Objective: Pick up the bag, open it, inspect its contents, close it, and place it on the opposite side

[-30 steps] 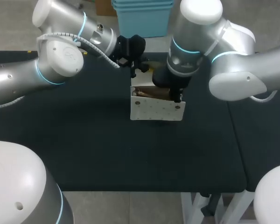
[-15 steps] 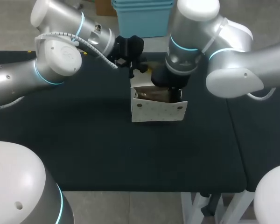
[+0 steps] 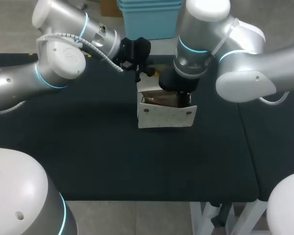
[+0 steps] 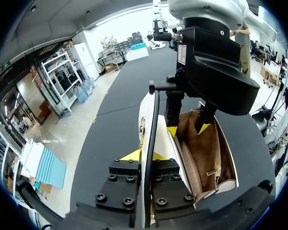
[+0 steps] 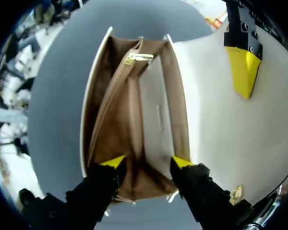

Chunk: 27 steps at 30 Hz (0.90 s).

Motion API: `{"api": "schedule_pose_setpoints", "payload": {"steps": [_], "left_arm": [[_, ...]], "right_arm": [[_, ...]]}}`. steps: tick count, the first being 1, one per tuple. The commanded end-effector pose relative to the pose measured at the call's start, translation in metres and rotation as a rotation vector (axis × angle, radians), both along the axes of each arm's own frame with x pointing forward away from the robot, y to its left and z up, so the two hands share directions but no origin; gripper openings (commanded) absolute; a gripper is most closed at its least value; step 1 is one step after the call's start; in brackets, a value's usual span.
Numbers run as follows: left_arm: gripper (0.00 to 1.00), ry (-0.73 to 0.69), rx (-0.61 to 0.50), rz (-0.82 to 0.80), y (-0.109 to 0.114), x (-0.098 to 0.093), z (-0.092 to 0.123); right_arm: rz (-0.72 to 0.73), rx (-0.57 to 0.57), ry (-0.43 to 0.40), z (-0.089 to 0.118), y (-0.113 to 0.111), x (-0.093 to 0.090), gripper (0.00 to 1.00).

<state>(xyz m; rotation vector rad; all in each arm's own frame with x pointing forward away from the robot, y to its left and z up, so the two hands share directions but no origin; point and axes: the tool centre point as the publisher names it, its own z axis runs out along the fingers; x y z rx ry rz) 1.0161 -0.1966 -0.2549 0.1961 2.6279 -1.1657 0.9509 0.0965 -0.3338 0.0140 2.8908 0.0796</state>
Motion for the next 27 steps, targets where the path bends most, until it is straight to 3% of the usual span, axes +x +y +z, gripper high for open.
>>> {"api": "schedule_pose_setpoints", "payload": {"steps": [1, 22, 23, 24, 25, 27], "left_arm": [[0.0, 0.002, -0.003, -0.005, -0.004, 0.0, 0.0], [0.0, -0.007, 0.001, -0.019, -0.005, -0.001, 0.0], [0.0, -0.008, 0.001, -0.021, -0.005, -0.002, 0.0], [0.0, -0.007, -0.001, -0.024, -0.005, -0.002, 0.0], [0.0, -0.009, -0.001, -0.025, -0.005, -0.003, 0.0], [0.0, -0.011, -0.001, -0.029, -0.006, -0.004, 0.001]], "right_arm": [[0.001, -0.008, 0.005, -0.009, 0.004, 0.004, 1.0], [0.0, -0.01, -0.019, -0.002, 0.005, 0.006, 1.0], [0.0, -0.009, -0.022, -0.001, 0.005, 0.006, 0.98], [-0.001, -0.009, -0.029, 0.0, 0.005, 0.007, 0.84], [-0.003, -0.007, -0.042, 0.003, 0.005, 0.007, 0.57], [-0.004, -0.006, -0.053, 0.006, 0.005, 0.008, 0.46]]}}
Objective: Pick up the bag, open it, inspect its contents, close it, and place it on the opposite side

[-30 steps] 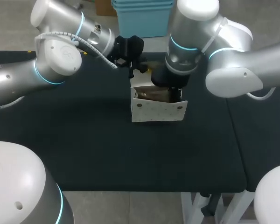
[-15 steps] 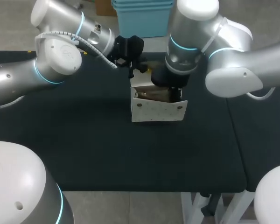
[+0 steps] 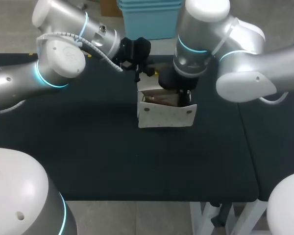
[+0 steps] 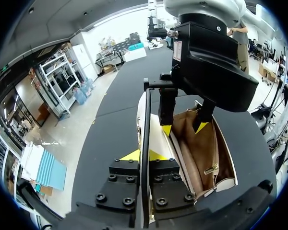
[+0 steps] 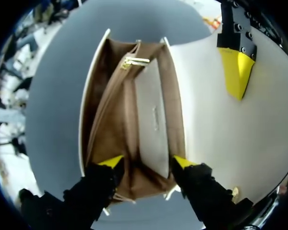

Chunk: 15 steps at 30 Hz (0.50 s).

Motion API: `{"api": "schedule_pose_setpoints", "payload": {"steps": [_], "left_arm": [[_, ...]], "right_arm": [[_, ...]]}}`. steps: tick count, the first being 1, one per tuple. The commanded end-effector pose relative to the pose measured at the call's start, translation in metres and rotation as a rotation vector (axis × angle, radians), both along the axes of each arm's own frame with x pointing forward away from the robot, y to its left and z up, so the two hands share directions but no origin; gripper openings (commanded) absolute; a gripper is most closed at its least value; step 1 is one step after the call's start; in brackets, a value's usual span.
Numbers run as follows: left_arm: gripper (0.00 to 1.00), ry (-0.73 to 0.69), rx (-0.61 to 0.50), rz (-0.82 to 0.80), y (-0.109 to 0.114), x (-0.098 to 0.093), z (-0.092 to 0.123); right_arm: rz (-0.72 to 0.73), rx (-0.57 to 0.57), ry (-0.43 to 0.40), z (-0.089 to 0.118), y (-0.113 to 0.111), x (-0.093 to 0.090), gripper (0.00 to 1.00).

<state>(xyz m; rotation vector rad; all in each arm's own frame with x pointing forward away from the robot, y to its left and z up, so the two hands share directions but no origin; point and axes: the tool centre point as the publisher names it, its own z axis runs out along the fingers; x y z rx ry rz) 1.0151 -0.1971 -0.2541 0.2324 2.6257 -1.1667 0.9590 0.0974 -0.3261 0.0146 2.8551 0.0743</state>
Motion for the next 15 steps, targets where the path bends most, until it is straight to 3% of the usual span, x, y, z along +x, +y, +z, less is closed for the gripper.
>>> {"api": "schedule_pose_setpoints", "payload": {"steps": [1, 7, 15], "left_arm": [[0.0, -0.004, -0.003, -0.008, -0.006, -0.003, 0.001], [0.0, -0.018, -0.011, -0.031, -0.007, -0.007, 0.007], [0.0, -0.016, -0.022, -0.049, -0.009, -0.006, 0.011]], "right_arm": [[-0.004, -0.003, -0.028, 0.001, 0.004, 0.0, 0.43], [-0.027, -0.003, -0.102, 0.021, -0.001, 0.002, 0.31], [-0.064, -0.005, -0.215, 0.058, -0.007, -0.006, 0.33]]}}
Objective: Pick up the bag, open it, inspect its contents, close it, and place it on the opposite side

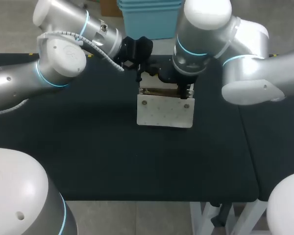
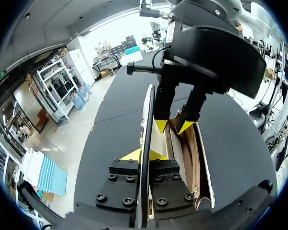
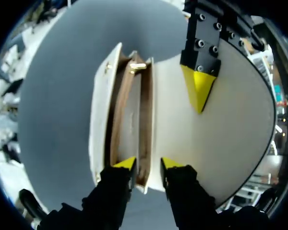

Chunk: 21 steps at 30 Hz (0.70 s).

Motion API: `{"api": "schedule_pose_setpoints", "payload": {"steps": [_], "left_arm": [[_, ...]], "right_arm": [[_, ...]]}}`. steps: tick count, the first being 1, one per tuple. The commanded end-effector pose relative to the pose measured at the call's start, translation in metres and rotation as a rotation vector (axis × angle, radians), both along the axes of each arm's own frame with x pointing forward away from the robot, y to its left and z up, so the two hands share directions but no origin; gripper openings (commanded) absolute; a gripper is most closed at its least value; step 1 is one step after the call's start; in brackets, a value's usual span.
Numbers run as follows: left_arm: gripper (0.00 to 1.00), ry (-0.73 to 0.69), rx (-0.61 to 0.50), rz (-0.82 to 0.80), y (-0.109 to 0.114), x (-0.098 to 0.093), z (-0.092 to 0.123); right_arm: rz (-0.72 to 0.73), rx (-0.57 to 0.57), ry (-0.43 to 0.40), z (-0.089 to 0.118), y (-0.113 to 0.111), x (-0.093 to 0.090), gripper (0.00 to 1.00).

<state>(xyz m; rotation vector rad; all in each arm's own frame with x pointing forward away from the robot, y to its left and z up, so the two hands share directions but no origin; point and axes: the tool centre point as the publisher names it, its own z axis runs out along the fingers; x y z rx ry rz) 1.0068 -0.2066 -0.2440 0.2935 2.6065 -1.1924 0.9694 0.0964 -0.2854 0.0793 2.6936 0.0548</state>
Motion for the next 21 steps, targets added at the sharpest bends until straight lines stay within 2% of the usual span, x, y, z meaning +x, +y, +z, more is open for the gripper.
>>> {"api": "schedule_pose_setpoints", "payload": {"steps": [1, 5, 7, 9, 11, 12, 21], "left_arm": [[0.0, 0.005, -0.01, -0.013, 0.0, 0.003, 0.001], [0.0, 0.016, -0.025, -0.028, 0.0, 0.006, 0.001], [0.0, 0.02, -0.025, -0.031, 0.0, 0.008, -0.001], [0.0, 0.028, -0.026, -0.038, -0.002, 0.012, -0.006], [0.0, 0.024, -0.02, -0.047, -0.003, 0.015, -0.011], [0.0, 0.014, -0.016, -0.048, -0.004, 0.017, -0.014], [0.0, -0.095, 0.007, -0.039, -0.007, 0.024, -0.03]], "right_arm": [[-0.015, -0.003, -0.068, 0.021, -0.006, -0.018, 0.33], [-0.027, -0.017, -0.115, 0.037, -0.008, -0.026, 0.31], [-0.032, -0.021, -0.129, 0.041, -0.009, -0.029, 0.27], [-0.039, -0.025, -0.143, 0.045, -0.01, -0.033, 0.19], [-0.041, -0.027, -0.148, 0.046, -0.009, -0.036, 0.02], [-0.041, -0.028, -0.149, 0.046, -0.009, -0.037, 0.0], [-0.042, -0.016, -0.114, 0.03, -0.007, -0.044, 0.0]]}}
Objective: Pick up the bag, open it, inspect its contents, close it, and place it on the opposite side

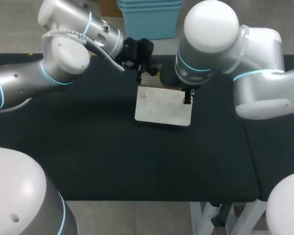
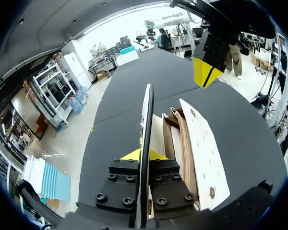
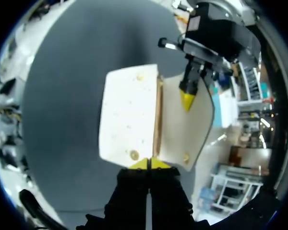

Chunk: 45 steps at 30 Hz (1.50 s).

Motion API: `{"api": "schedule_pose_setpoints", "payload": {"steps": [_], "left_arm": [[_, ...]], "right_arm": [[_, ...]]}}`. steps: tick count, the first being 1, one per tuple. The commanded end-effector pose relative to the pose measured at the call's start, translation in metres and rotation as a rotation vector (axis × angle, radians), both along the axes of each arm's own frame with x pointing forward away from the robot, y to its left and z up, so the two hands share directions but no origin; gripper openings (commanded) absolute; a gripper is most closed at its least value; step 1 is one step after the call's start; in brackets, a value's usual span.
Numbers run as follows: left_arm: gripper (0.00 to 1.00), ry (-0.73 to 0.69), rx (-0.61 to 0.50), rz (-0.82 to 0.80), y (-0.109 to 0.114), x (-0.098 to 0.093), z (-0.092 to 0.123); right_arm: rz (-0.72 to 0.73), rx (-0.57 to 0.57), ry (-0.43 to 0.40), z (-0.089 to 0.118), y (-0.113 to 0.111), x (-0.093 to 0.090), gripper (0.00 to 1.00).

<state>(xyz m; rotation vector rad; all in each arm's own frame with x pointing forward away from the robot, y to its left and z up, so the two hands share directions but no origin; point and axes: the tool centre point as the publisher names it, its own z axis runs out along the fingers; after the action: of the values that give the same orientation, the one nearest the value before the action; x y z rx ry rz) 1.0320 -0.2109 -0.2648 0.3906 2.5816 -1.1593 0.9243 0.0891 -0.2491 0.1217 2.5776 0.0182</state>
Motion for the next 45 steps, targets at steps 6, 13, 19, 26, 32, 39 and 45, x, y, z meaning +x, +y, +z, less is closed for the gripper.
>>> {"api": "schedule_pose_setpoints", "payload": {"steps": [6, 13, 19, 26, 32, 39, 45], "left_arm": [[0.0, -0.094, -0.022, 0.018, 0.0, -0.001, -0.026], [0.0, -0.197, -0.025, -0.003, 0.004, -0.004, -0.042], [0.0, -0.228, -0.036, -0.022, 0.007, -0.009, -0.05], [0.0, -0.223, -0.043, -0.022, 0.01, -0.01, -0.055], [0.0, -0.223, -0.043, -0.022, 0.01, -0.01, -0.055], [0.0, -0.236, -0.044, -0.02, 0.01, -0.007, -0.056], [0.0, -0.281, -0.04, 0.041, 0.02, 0.016, -0.051]], "right_arm": [[0.0, 0.017, 0.012, -0.019, 0.002, 0.0, 0.0], [0.001, 0.026, 0.035, -0.034, 0.006, -0.003, 0.0], [0.006, 0.033, 0.052, -0.042, 0.01, -0.006, 0.0], [-0.009, 0.055, 0.07, -0.046, 0.011, -0.007, 0.0], [-0.009, 0.055, 0.07, -0.046, 0.011, -0.007, 0.0], [-0.009, 0.055, 0.07, -0.046, 0.011, -0.007, 0.0], [-0.01, 0.054, 0.07, -0.048, 0.011, -0.008, 0.0]]}}
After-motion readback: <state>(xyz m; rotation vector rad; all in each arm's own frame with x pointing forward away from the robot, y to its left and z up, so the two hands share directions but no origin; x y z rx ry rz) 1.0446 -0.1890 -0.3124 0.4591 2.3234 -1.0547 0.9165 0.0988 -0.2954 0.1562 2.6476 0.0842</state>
